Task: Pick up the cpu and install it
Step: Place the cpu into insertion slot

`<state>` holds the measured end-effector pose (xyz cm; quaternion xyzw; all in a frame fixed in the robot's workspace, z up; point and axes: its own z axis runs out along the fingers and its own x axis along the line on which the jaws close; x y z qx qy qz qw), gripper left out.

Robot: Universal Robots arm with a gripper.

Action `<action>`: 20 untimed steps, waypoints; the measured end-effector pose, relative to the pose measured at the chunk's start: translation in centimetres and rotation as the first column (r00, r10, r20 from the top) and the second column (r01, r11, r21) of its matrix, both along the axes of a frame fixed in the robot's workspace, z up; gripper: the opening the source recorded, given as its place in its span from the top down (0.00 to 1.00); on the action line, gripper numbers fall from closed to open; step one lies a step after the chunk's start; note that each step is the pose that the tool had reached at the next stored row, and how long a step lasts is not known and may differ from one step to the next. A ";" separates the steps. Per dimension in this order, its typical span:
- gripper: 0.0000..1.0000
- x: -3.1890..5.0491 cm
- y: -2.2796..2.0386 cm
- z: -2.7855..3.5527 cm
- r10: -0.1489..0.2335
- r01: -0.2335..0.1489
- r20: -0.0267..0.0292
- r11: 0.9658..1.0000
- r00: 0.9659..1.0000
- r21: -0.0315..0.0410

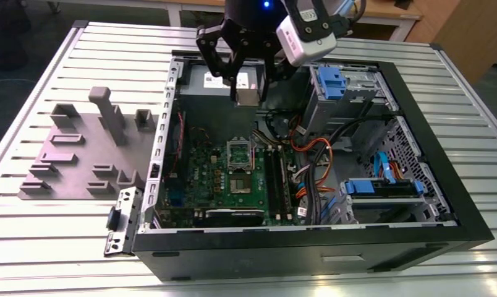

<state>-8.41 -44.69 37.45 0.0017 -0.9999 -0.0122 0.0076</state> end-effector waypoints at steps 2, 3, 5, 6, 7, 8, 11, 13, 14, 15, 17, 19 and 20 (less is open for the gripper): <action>0.53 0.00 0.00 -0.11 0.000 0.000 0.000 1.000 1.000 0.000; 0.53 0.00 0.00 -0.18 0.000 0.000 0.000 1.000 1.000 0.000; 0.53 0.00 0.00 -0.32 0.000 0.000 0.000 1.000 1.000 0.000; 0.53 0.00 -0.01 -0.42 0.000 0.000 0.000 1.000 1.000 0.000; 0.53 0.00 -0.02 -0.51 0.000 0.000 0.000 1.000 1.000 0.000; 0.53 0.00 -0.04 -0.60 0.000 0.000 0.000 1.000 1.000 0.000; 0.53 0.00 -0.08 -0.83 0.000 0.000 0.000 1.000 1.000 0.000; 0.53 0.00 -0.15 -0.96 0.000 0.000 0.000 1.000 1.000 0.000; 0.53 0.00 -0.18 -1.03 0.000 0.000 0.000 1.000 1.000 0.000; 0.53 0.00 -0.21 -1.08 0.000 0.000 0.000 1.000 1.000 0.000; 0.53 0.00 -0.26 -1.18 0.000 0.000 0.000 1.000 1.000 0.000; 0.53 0.00 -0.29 -1.27 0.000 0.000 0.000 1.000 1.000 0.000; 0.53 0.00 -0.30 -1.31 0.000 0.000 0.000 1.000 1.000 0.000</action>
